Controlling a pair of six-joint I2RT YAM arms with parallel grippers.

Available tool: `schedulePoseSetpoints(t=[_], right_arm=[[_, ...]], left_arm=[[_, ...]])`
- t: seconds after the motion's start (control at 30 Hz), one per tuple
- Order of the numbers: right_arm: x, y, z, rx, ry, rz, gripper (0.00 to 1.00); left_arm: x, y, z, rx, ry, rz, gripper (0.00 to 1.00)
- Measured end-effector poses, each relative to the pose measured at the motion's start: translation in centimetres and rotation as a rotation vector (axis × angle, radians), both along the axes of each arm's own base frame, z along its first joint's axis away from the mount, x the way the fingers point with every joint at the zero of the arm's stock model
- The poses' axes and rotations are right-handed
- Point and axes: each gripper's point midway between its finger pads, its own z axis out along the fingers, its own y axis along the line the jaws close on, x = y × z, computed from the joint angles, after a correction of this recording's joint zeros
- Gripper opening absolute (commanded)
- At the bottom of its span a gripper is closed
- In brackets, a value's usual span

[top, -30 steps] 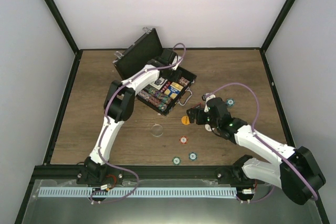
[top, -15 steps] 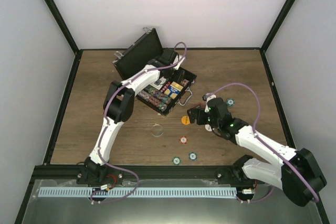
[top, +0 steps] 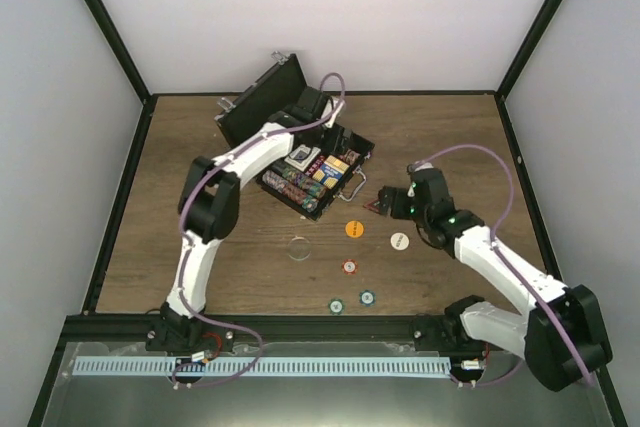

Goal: Pack up texas hold em set

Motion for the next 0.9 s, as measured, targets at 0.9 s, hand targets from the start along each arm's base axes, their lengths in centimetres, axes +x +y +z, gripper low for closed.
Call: schedulePoseSetpoints(t=[0.9], right_arm=[[5.6,-10.8,-5.3,-0.023,0.325,-0.373,0.82]], left_arm=[[-11.9,27.7,14.1,-0.025,-0.214,0.558,1.0]])
